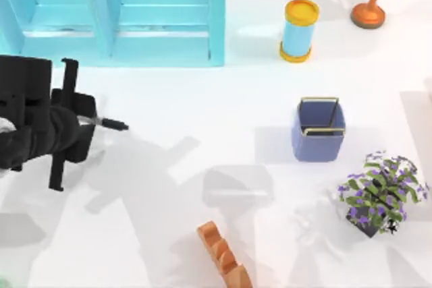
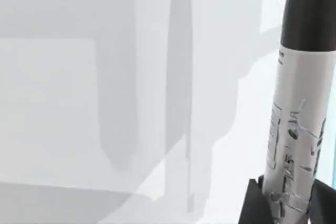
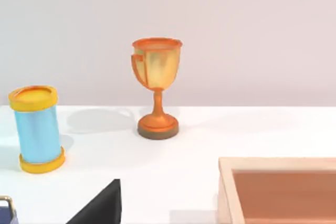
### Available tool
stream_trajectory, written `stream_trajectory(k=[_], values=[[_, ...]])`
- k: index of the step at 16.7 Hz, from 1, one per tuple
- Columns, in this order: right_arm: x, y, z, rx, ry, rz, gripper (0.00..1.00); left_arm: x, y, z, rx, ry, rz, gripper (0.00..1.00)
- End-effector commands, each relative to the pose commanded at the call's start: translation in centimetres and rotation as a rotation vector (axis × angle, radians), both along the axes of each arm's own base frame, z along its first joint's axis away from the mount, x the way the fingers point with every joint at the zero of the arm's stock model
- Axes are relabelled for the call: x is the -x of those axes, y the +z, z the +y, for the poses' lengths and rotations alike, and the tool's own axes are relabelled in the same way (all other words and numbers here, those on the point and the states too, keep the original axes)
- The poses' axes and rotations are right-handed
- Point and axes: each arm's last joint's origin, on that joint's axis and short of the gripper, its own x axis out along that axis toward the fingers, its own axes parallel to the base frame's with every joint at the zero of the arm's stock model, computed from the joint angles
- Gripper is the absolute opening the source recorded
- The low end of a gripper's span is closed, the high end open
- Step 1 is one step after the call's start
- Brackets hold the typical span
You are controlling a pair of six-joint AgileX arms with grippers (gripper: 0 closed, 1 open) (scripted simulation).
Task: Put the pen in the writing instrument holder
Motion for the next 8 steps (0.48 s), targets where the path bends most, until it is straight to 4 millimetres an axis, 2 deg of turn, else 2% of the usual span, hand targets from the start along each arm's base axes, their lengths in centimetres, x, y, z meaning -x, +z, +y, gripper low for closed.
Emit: stream_trajectory(k=[4,8], values=[[0.0,0.0,0.0,0.0,0.0,0.0,1.0,3.4,4.8,-0.2,0.007,0.006,0.0,0.0],[0.0,0.0,0.0,0.0,0.0,0.0,1.0,8.4,9.0,0.4,0.006,0.019,-0.017,0.0]])
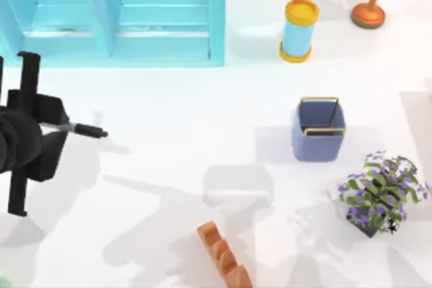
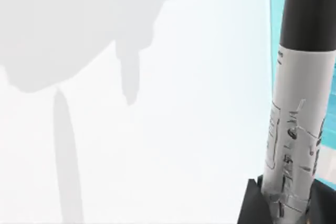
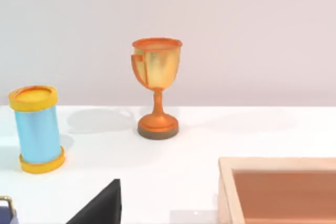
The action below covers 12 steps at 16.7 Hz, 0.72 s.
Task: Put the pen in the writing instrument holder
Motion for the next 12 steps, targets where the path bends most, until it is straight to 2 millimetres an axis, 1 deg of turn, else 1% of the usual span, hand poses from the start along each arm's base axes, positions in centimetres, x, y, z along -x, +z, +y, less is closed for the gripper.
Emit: stream_trajectory(k=[3,5,7,12], values=[[0.0,0.0,0.0,0.0,0.0,0.0,1.0,3.2,1.3,0.5,-0.012,0.0,0.007,0.0],[0.0,0.0,0.0,0.0,0.0,0.0,1.0,4.4,1.6,0.7,-0.017,-0.002,0.009,0.0],[0.0,0.0,0.0,0.0,0.0,0.0,1.0,4.8,1.7,0.8,-0.017,-0.002,0.009,0.0],[0.0,0.0,0.0,0.0,0.0,0.0,1.0,4.7,1.8,0.8,-0.018,-0.001,0.009,0.0]])
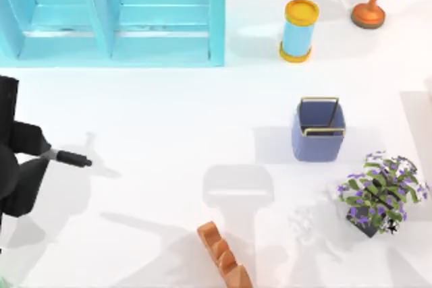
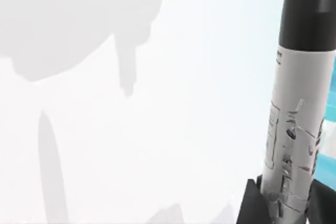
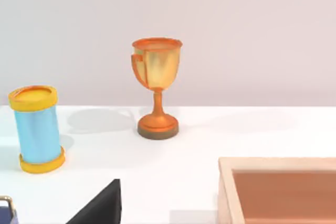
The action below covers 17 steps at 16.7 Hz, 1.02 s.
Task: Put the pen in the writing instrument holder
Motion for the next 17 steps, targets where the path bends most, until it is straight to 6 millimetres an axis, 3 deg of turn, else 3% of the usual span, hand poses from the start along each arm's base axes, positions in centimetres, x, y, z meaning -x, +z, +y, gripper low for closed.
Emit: stream_trajectory(k=[5,9,13,17], values=[[0.0,0.0,0.0,0.0,0.0,0.0,1.0,-3.0,2.4,-1.9,-0.161,-0.055,-0.119,0.0],[0.0,0.0,0.0,0.0,0.0,0.0,1.0,-7.9,5.6,-6.7,-0.429,-0.116,-0.297,0.0],[0.0,0.0,0.0,0.0,0.0,0.0,1.0,-12.9,7.4,-14.9,-0.745,-0.136,-0.461,0.0],[0.0,0.0,0.0,0.0,0.0,0.0,1.0,-15.1,6.2,-25.7,-1.045,-0.106,-0.546,0.0]])
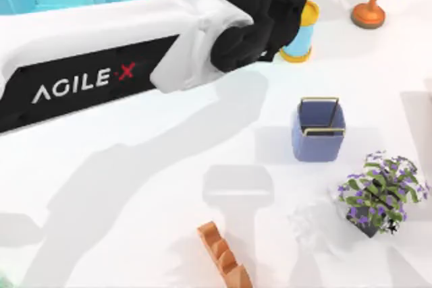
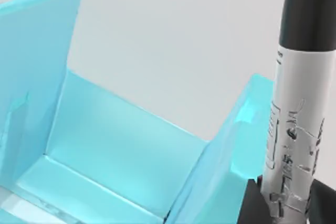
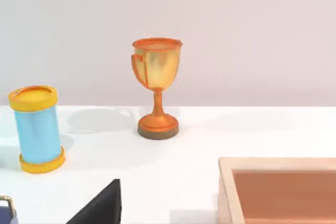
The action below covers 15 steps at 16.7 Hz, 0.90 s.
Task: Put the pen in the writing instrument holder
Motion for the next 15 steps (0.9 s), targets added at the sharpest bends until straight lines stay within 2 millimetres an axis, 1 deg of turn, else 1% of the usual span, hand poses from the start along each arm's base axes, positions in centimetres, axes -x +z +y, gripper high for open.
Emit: stream_trajectory(k=[2,4,6,8,10,11,15], values=[[0.0,0.0,0.0,0.0,0.0,0.0,1.0,0.4,-1.7,-5.3,-0.117,0.046,-0.035,0.0],[0.0,0.0,0.0,0.0,0.0,0.0,1.0,1.7,-3.9,-10.1,-0.215,0.097,-0.052,0.0],[0.0,0.0,0.0,0.0,0.0,0.0,1.0,3.4,-6.2,-14.0,-0.293,0.145,-0.054,0.0],[0.0,0.0,0.0,0.0,0.0,0.0,1.0,5.3,-8.4,-16.9,-0.353,0.185,-0.048,0.0],[0.0,0.0,0.0,0.0,0.0,0.0,1.0,6.8,-10.0,-18.7,-0.392,0.213,-0.04,0.0],[0.0,0.0,0.0,0.0,0.0,0.0,1.0,7.3,-10.5,-19.2,-0.404,0.221,-0.036,0.0],[0.0,0.0,0.0,0.0,0.0,0.0,1.0,7.5,-10.8,-19.5,-0.41,0.225,-0.034,0.0]])
